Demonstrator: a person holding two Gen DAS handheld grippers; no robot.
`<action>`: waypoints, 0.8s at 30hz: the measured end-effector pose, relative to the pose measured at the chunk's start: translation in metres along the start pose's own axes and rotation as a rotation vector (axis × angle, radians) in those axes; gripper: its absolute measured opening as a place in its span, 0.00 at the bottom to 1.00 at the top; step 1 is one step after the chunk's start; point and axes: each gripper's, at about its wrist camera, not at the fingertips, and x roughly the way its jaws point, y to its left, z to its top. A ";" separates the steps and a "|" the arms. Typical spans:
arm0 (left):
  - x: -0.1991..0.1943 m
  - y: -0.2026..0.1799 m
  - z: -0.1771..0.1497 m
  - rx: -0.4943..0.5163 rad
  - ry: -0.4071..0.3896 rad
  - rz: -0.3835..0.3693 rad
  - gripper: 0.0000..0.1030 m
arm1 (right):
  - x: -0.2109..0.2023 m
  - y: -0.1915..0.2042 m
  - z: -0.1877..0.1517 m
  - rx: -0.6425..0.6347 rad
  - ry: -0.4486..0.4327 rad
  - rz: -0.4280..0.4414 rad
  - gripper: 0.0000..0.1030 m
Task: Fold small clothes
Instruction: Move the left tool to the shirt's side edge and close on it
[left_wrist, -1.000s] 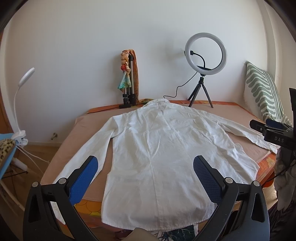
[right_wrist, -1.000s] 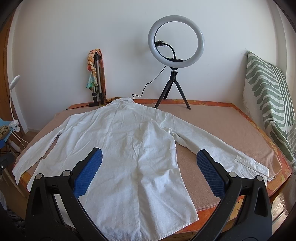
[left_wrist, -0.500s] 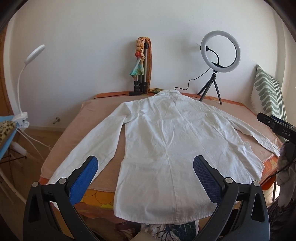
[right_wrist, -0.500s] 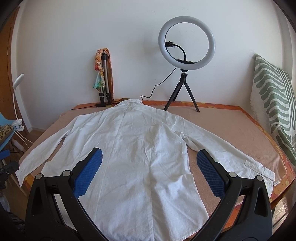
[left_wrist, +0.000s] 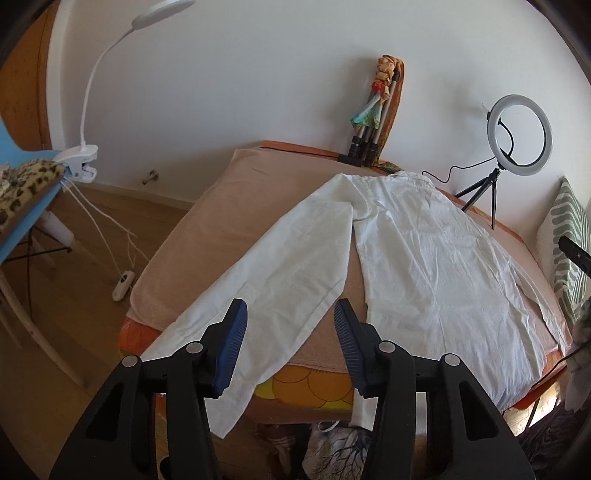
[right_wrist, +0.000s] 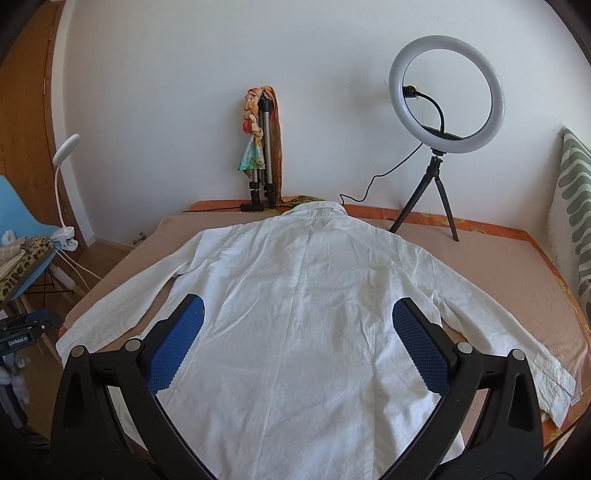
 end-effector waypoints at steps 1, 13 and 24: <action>0.003 0.012 0.002 -0.028 0.020 -0.013 0.36 | 0.003 0.005 0.003 -0.009 0.001 0.011 1.00; 0.046 0.075 0.011 -0.111 0.162 0.009 0.43 | 0.022 0.025 -0.006 0.013 0.042 0.124 1.00; 0.102 0.050 0.017 0.092 0.254 0.105 0.57 | 0.035 0.009 -0.015 0.058 0.097 0.134 1.00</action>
